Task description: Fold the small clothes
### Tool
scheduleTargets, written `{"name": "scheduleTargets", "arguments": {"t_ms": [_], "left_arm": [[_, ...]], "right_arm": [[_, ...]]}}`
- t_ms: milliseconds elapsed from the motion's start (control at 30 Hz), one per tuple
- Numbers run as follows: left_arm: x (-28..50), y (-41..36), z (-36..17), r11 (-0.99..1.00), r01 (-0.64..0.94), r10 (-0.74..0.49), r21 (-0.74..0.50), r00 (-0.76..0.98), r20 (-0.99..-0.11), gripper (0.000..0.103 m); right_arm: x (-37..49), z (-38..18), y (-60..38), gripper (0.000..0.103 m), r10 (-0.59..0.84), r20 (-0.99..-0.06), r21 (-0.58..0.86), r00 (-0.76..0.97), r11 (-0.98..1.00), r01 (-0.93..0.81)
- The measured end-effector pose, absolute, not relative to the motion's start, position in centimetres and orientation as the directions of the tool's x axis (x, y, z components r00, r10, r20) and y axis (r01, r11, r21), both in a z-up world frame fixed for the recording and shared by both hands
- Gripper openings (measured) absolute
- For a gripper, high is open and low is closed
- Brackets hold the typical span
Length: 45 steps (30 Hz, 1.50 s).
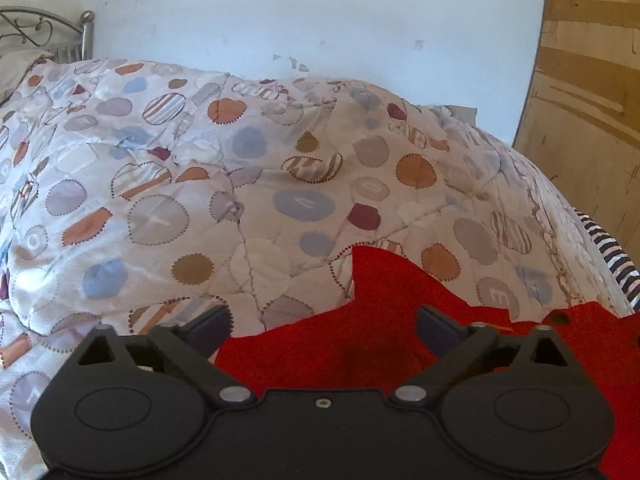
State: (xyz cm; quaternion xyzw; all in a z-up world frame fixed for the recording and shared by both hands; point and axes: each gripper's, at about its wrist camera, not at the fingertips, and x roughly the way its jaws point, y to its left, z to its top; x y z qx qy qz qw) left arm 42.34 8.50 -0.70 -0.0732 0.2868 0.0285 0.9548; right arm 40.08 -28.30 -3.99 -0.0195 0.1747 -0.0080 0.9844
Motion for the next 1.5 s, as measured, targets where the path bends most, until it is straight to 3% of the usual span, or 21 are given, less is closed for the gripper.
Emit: {"name": "scheduleTargets", "arguments": {"t_ms": [300,500,700,1500], "left_arm": [[42.5,7.8,-3.4,0.99,-0.123,0.062,-0.064,0.803,-0.592,0.102],[42.3,8.8,-4.8,0.979,-0.174,0.082,-0.101,0.804,-0.589,0.103],[42.4,9.7,-6.2,0.965,-0.201,0.063,-0.167,0.8,-0.596,0.103],[42.4,10.0,-6.7,0.963,-0.195,0.049,-0.186,0.806,-0.59,0.103]], "right_arm": [[41.0,-5.2,-28.3,0.103,-0.122,-0.386,-0.09,0.915,0.991,0.094],[42.0,-6.8,-30.7,0.103,-0.218,-0.437,-0.055,0.872,0.975,0.216],[42.3,-7.7,-32.2,0.103,-0.204,-0.459,-0.003,0.864,0.974,0.229],[42.2,-8.1,-32.8,0.103,-0.185,-0.473,0.046,0.861,0.971,0.234]]}}
